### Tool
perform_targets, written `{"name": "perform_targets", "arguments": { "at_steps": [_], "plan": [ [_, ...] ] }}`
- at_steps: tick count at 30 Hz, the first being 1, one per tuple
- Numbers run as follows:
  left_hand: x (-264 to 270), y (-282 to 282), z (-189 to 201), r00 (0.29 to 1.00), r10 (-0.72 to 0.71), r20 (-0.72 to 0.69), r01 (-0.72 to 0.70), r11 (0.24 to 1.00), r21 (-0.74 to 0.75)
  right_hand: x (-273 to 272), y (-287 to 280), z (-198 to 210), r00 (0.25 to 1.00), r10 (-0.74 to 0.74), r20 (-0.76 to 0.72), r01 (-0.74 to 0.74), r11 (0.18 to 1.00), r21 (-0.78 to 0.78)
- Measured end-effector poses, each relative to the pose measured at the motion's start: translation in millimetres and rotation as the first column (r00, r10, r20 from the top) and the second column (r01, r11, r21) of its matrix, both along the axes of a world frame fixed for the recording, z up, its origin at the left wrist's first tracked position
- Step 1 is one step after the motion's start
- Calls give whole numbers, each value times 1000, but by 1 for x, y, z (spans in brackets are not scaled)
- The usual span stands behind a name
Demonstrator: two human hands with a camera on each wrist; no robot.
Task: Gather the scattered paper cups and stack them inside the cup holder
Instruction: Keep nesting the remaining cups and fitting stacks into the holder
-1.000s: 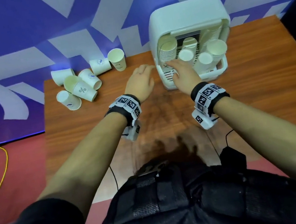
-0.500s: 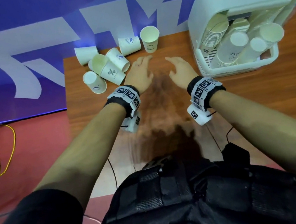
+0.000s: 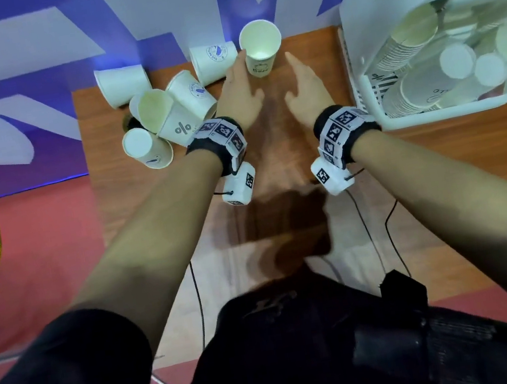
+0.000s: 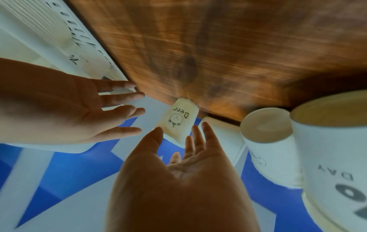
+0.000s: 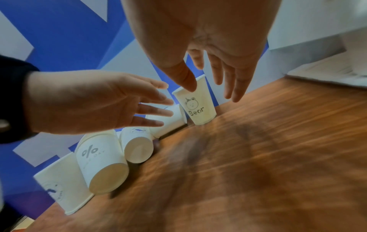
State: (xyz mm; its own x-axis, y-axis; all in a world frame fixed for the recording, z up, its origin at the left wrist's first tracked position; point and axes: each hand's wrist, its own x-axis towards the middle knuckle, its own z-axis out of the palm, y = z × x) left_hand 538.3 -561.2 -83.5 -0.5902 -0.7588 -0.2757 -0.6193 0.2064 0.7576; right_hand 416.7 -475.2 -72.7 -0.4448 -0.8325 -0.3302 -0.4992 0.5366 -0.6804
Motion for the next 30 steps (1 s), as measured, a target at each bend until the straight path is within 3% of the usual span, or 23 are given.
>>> {"name": "perform_targets", "arguments": {
  "at_steps": [4,9,16,25,30],
  "plan": [
    [-8,-13,-15,990,82,-119,-62,985,159,-7,-24,-7,996,-80,26,79,996,37],
    [-12,-20,-23,976,131,-174,-89,969,230,-10,-39,-9,983,-73,170,75,997,-8],
    [-7,-19,-24,973,187,-137,-163,973,166,-16,-28,-7,988,-51,144,61,996,-64],
    [-25,-14,-30,959,108,-263,-36,964,262,-30,-25,-9,989,36,145,-34,999,-11],
    [-31,-24,-32,981,51,-187,-27,991,130,-37,-24,-14,993,34,111,-25,996,-81]
  ]
}}
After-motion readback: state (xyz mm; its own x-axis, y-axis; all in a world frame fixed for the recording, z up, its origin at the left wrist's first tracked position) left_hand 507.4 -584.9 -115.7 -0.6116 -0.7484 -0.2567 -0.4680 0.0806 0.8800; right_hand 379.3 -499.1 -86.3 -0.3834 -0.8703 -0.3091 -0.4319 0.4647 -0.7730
